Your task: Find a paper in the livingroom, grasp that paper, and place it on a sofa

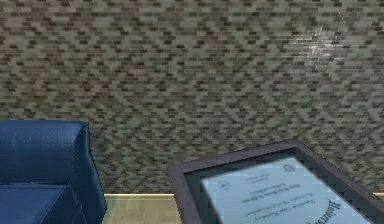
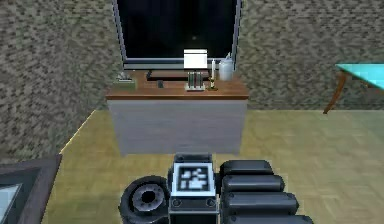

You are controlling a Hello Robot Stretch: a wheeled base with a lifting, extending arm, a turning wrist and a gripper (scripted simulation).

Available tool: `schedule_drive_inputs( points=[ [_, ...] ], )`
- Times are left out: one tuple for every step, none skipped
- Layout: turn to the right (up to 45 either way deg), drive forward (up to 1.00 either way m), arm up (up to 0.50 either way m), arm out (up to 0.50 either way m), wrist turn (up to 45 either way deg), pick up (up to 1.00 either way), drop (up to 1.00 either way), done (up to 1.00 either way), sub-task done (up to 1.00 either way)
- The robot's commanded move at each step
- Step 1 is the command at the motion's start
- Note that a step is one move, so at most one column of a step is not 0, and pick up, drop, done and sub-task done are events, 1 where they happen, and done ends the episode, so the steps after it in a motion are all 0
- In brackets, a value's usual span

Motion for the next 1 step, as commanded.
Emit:
schedule_drive_inputs(
  points=[
    [-45.0,0.00,0.00,0.00,0.0,0.00,0.00,0.00,0.00]
  ],
)
